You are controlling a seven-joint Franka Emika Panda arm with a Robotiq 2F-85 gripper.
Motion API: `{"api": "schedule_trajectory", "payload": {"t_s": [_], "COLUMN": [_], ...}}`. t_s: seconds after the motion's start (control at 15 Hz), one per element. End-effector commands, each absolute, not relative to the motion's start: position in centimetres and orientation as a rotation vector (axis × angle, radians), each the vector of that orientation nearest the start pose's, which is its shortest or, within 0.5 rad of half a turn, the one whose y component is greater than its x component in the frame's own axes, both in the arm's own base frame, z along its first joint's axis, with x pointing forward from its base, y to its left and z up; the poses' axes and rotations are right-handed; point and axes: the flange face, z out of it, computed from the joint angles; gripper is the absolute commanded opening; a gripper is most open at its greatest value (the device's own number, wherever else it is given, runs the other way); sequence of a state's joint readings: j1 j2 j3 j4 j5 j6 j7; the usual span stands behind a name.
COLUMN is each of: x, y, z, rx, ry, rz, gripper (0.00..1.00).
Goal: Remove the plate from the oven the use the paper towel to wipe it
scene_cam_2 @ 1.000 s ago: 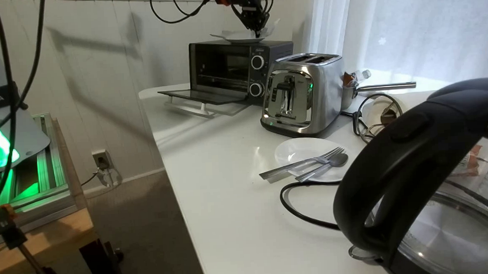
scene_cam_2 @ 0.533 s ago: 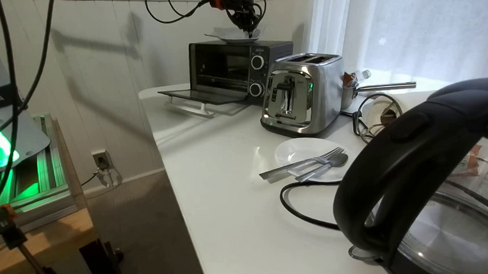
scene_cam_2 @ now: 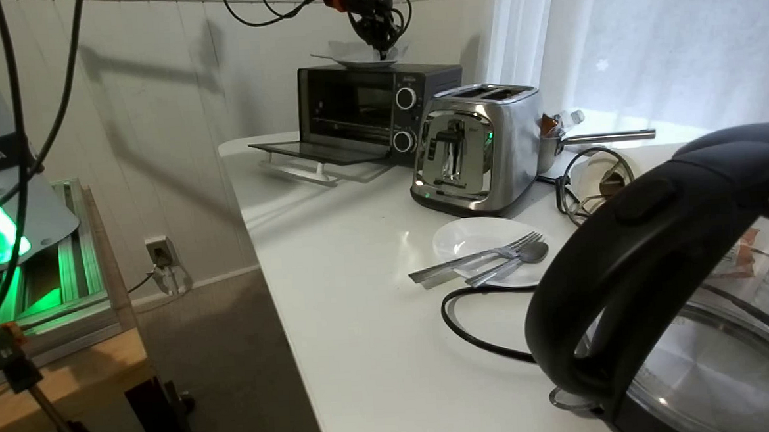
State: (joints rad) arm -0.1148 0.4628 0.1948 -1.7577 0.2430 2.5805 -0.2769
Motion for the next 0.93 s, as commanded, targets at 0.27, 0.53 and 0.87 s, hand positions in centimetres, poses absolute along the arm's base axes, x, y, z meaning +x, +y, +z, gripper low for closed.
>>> {"api": "schedule_trajectory", "payload": {"t_s": [0.27, 0.53, 0.87], "x": [66.3, 66.6, 66.6], "y": [-0.8, -3.7, -4.6], "z": [35.4, 35.9, 36.6], "rx": [-2.949, -2.975, -2.964], "ry": [-0.035, 0.016, 0.063], "rz": [-0.409, -0.467, -0.540], "gripper": [0.00, 0.00, 0.00]}}
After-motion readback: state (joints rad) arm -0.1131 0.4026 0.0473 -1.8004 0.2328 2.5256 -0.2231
